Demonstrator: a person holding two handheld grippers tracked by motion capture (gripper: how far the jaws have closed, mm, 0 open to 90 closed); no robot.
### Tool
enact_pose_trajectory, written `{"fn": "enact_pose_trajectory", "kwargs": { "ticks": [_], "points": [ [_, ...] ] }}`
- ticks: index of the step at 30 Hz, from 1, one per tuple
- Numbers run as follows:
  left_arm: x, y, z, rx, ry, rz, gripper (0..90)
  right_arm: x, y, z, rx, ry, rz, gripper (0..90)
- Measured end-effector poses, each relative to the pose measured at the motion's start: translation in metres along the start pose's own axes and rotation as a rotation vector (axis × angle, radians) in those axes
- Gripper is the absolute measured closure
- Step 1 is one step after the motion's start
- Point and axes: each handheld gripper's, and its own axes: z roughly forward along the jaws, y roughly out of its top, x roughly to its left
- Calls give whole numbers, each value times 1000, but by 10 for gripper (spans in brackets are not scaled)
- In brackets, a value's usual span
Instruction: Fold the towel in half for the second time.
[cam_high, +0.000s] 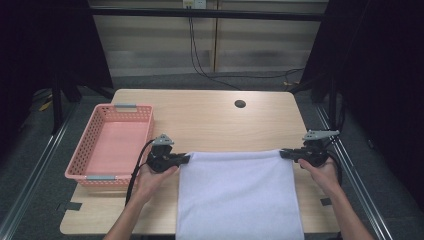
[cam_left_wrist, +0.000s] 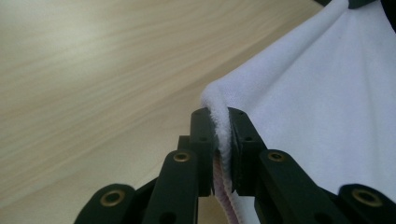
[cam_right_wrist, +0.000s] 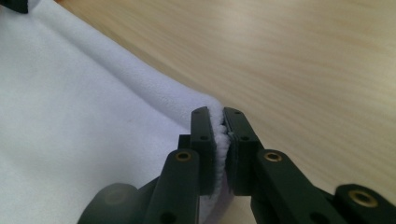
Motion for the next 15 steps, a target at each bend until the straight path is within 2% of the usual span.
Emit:
{"fn": "enact_pose_trajectory", "kwargs": {
  "ticks": [1,3,5,8,12,15],
  "points": [
    [-2,2,-4,-24,-8,2,820,1,3,-3,-13,5,-1,840],
    [-5,10,-12,-34,6,29,821,2,9,-9,-40,6,-12,845],
    [-2,16,-17,-69,-8,13,822,4,14,-11,-61,11,-10,847],
    [5,26,-15,-62,-6,27,821,2,20,-13,-84,5,-13,850],
    [12,39,-9,-56,-20,30,821,-6,28,-15,-123,20,15,852],
    [16,52,-4,-46,-9,39,823,-14,36,-14,-135,16,30,853]
  ]
}}
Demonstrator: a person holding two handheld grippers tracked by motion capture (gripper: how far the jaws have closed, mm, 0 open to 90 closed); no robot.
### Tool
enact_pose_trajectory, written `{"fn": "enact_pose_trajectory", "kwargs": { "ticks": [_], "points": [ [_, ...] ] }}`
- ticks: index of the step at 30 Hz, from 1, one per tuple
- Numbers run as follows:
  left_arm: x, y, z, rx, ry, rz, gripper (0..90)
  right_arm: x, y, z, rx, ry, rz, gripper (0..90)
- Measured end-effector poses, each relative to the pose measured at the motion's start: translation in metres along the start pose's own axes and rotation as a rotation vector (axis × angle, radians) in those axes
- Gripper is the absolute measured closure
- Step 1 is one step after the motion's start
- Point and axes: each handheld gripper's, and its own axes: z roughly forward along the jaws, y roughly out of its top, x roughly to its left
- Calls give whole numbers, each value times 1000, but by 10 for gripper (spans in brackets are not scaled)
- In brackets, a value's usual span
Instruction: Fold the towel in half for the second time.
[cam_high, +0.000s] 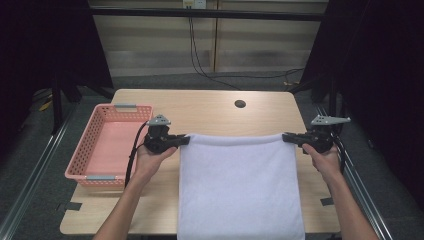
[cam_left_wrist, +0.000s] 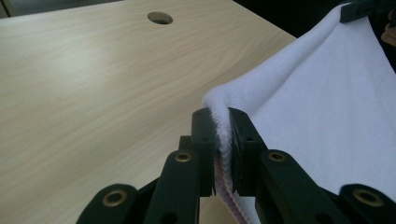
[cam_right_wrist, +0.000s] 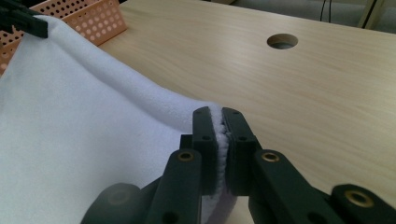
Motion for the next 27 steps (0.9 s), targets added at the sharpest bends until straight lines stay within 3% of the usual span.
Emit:
{"fn": "enact_pose_trajectory", "kwargs": {
  "ticks": [8,15,17,19,22,27],
  "points": [
    [18,32,8,-27,62,3,828,-14,26,7,-23,-36,11,854],
    [32,48,17,-60,73,9,831,-28,48,19,-5,-74,11,856],
    [36,55,17,-93,80,-15,831,-30,56,19,-47,-91,14,858],
    [34,58,17,-99,84,-8,833,-31,65,18,-75,-82,22,859],
    [26,54,11,-122,67,10,833,-30,70,17,-62,-86,4,859],
    [-1,37,-4,-120,35,70,832,-11,52,-2,-76,-27,-35,860]
  ]
}}
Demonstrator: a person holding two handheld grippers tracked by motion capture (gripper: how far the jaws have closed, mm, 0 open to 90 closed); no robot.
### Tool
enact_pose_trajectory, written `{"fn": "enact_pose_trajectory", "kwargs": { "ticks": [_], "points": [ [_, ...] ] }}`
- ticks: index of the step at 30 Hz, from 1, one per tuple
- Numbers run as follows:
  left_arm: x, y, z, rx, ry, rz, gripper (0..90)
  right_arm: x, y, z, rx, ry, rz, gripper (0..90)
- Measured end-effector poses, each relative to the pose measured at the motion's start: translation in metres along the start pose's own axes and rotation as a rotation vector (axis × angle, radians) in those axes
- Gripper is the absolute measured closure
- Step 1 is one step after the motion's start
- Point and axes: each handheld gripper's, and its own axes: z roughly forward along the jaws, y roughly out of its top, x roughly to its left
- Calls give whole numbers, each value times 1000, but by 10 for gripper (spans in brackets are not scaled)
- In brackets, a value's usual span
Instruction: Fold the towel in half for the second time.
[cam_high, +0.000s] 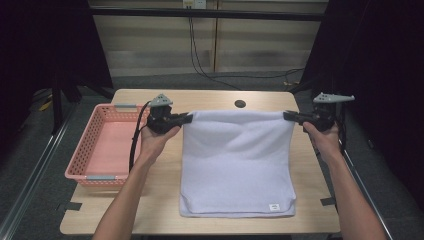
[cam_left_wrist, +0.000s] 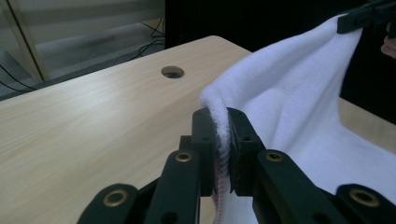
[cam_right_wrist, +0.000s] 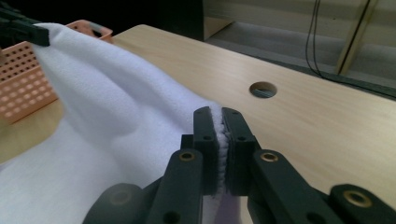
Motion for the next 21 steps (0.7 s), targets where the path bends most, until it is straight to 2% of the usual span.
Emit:
{"fn": "enact_pose_trajectory", "kwargs": {
  "ticks": [2,4,5,6,8,9,10,11,14,17,19,21],
  "points": [
    [-13,-8,-9,-3,-28,7,832,10,-12,-13,-8,32,-12,860],
    [-25,-20,-20,-9,-37,9,831,23,-25,-26,-3,51,-21,860],
    [-32,-29,-25,-10,-55,22,831,30,-32,-33,3,56,-28,860],
    [-38,-36,-30,2,-53,32,830,38,-41,-41,5,68,-33,860],
    [-44,-50,-36,11,-75,33,828,49,-55,-51,30,85,-43,859],
    [-49,-60,-40,23,-72,30,827,55,-63,-57,39,88,-51,859],
    [-52,-67,-42,22,-84,22,825,62,-74,-63,45,114,-45,859],
    [-55,-75,-43,30,-104,12,825,66,-81,-66,56,115,-46,858],
    [-67,-100,-44,117,-138,26,818,79,-108,-73,116,125,-49,853],
    [-80,-116,-47,172,-145,56,812,89,-131,-78,186,150,-52,817],
    [-84,-124,-49,188,-164,61,802,93,-141,-82,214,181,-36,786],
    [-90,-129,-52,225,-173,70,769,99,-149,-86,235,189,-37,753]
  ]
}}
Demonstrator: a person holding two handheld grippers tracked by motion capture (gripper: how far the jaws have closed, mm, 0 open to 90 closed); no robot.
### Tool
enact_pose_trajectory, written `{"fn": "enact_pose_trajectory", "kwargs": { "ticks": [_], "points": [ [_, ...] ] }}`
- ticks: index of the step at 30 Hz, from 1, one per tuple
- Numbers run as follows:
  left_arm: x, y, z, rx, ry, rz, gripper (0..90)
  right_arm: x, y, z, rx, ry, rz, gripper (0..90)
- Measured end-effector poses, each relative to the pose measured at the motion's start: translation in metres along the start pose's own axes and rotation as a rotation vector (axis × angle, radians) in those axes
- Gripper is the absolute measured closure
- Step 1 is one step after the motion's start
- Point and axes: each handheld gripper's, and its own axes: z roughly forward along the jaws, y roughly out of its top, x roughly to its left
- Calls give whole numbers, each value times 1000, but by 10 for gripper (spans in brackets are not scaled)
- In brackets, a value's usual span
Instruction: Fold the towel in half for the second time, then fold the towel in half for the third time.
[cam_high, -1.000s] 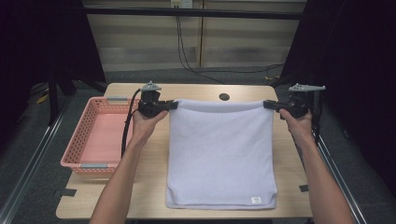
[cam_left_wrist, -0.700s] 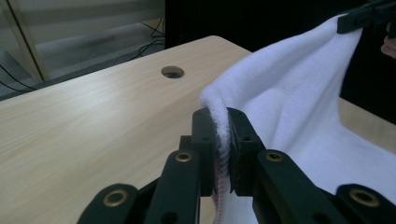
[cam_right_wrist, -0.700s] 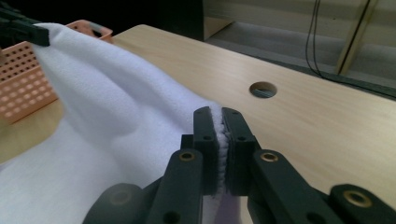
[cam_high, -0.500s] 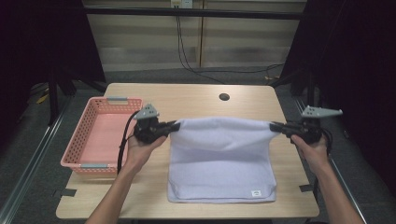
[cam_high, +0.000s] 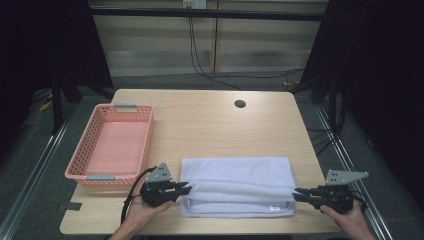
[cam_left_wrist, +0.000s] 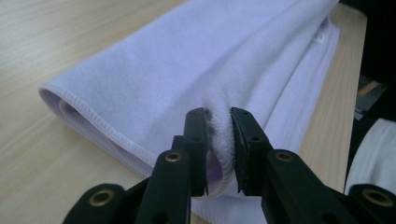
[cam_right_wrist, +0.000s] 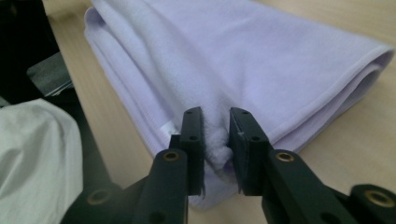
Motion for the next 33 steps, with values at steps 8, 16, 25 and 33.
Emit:
{"fn": "enact_pose_trajectory", "kwargs": {
  "ticks": [8,16,25,33],
  "points": [
    [-8,-16,-19,-29,-72,-23,665,16,-11,-13,-26,-10,14,600],
    [27,5,-4,-49,48,-74,613,35,17,32,-10,-3,-15,532],
    [59,21,20,-12,111,-133,562,53,62,110,37,89,-57,513],
    [73,33,19,-23,120,-167,517,88,91,172,115,235,-111,484]
  ]
}}
